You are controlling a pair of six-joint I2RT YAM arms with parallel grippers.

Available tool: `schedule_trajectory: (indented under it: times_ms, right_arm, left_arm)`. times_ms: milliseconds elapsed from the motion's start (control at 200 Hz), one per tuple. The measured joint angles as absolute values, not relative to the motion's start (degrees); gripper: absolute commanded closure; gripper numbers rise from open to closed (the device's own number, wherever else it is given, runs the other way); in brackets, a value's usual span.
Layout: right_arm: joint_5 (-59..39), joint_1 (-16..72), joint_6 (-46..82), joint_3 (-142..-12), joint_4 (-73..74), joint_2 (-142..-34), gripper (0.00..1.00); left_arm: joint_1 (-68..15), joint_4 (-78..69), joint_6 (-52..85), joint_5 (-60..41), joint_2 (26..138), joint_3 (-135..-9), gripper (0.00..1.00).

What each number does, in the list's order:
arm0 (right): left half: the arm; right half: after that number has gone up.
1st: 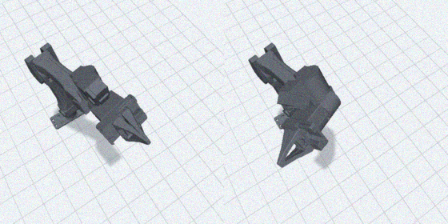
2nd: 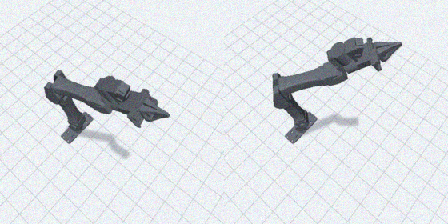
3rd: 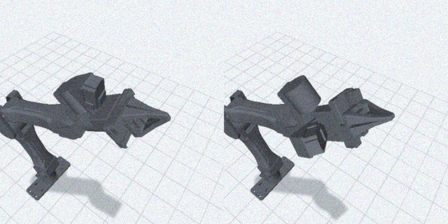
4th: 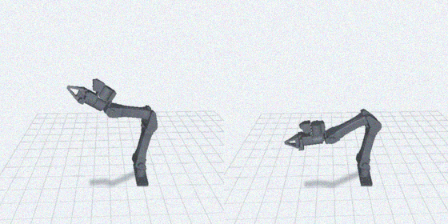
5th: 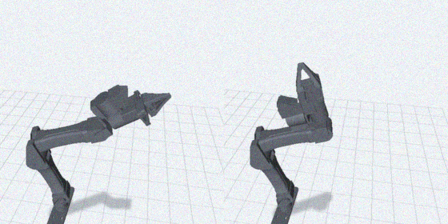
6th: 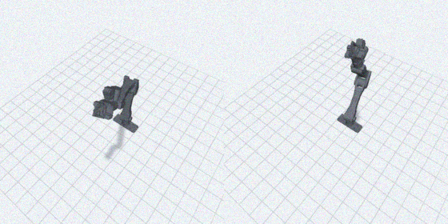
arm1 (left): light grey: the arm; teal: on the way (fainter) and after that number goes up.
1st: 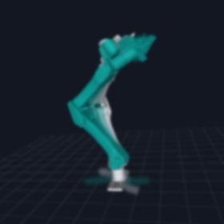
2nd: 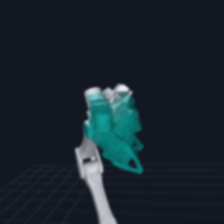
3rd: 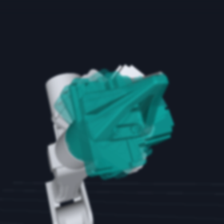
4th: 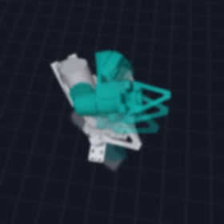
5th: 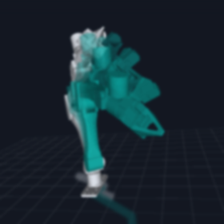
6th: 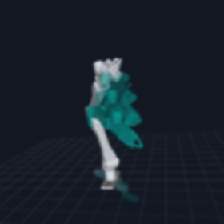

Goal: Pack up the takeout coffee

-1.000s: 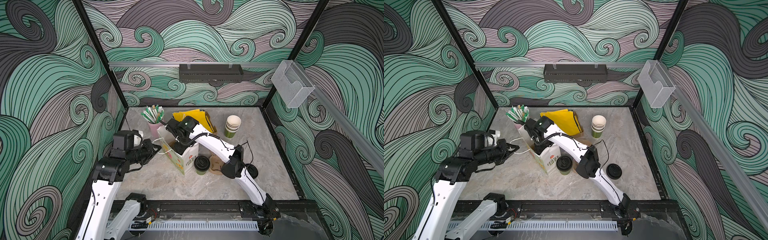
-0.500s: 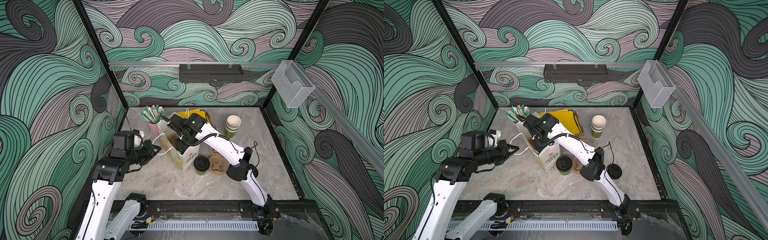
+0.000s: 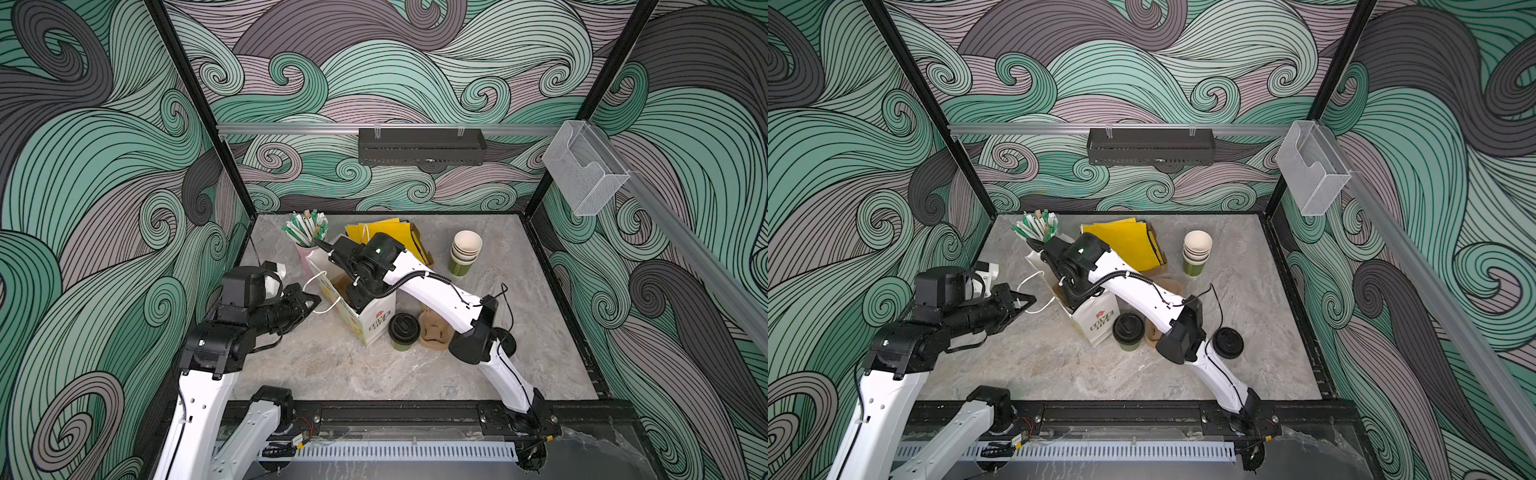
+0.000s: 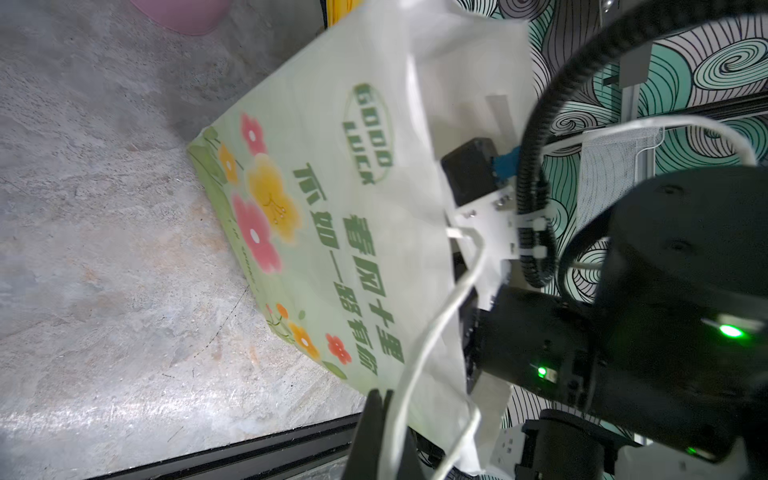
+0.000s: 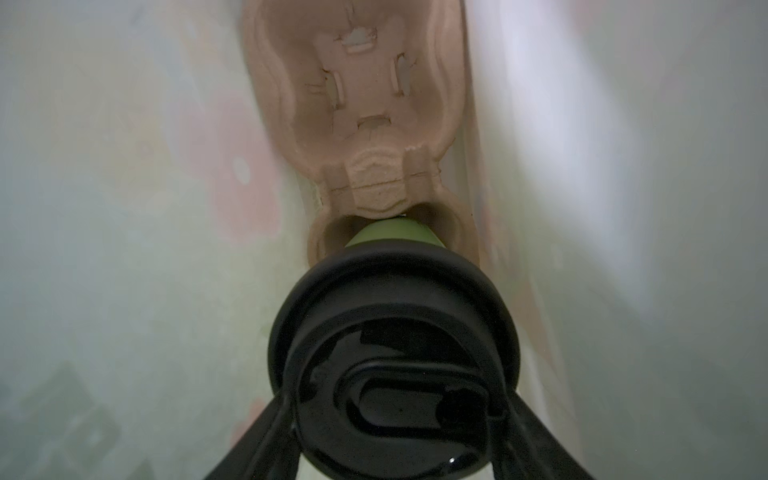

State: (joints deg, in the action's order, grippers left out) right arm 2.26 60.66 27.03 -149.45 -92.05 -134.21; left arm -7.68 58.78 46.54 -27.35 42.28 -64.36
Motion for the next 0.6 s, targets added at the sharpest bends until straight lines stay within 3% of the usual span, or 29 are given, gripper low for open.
schedule_trajectory:
  times_ms: [440, 600]
  right_arm:
    - [1.10, 63.57, 26.87, -148.59, -92.07, -137.19, 0.43]
    - [1.10, 63.42, 26.83, -148.57, -92.07, -138.04, 0.35]
  left_arm:
    - [-7.68, 63.51, 47.64, -27.18, 36.99, -60.69, 1.00]
    - [-7.68, 63.48, 47.64, -27.07, 36.91, -60.69, 1.00]
